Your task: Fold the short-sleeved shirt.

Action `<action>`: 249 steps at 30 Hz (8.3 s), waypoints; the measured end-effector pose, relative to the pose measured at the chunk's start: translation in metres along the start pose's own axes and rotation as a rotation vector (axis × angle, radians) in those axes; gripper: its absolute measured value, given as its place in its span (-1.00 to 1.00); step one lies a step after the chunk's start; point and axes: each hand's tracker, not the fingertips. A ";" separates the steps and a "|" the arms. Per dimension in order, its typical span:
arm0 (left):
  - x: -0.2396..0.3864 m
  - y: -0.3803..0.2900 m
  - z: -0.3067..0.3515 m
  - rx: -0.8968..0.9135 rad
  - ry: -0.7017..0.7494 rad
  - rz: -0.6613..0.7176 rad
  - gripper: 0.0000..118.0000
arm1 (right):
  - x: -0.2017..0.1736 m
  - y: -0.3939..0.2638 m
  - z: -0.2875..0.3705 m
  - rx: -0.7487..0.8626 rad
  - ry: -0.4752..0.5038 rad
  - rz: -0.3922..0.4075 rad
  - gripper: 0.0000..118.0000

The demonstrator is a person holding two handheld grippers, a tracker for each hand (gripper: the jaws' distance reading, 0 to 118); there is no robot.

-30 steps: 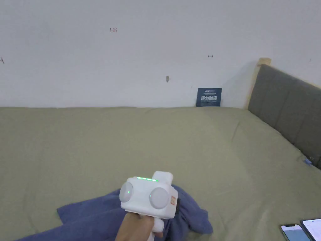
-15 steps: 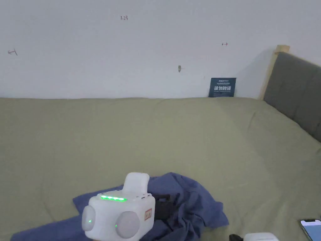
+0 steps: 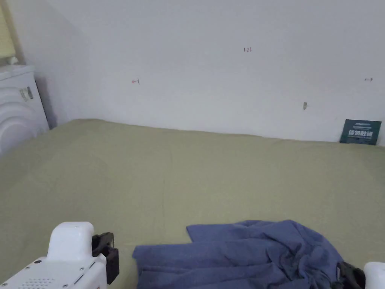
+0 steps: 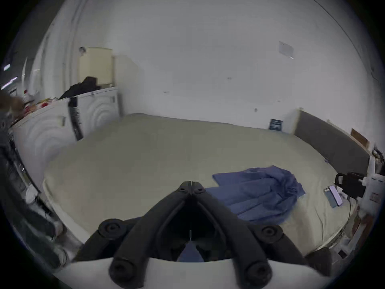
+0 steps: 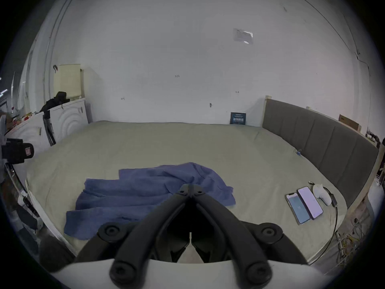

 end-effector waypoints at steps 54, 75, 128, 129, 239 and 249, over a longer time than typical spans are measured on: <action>0.007 -0.050 -0.311 -0.615 -0.066 -0.147 -0.89 | 0.137 -0.045 -0.292 -0.617 -0.175 0.012 0.65; -0.051 0.114 -0.163 -0.260 0.071 -0.121 -0.89 | 0.135 0.119 -0.133 -0.259 -0.118 0.105 -0.99; -0.036 0.015 -0.271 -0.386 0.158 -0.156 -0.89 | 0.140 0.003 -0.196 -0.405 -0.117 0.079 -0.99; -0.038 0.008 -0.252 -0.395 0.147 -0.150 -0.89 | 0.142 -0.006 -0.180 -0.410 -0.102 0.059 -0.99; -0.112 -0.071 -0.132 -0.534 -0.102 -0.030 -0.93 | 0.036 0.038 -0.227 -0.481 0.158 0.264 -1.00; -0.058 0.079 -0.095 -0.232 -0.190 -0.054 -0.93 | 0.087 0.198 -0.070 -0.120 0.041 0.249 -1.00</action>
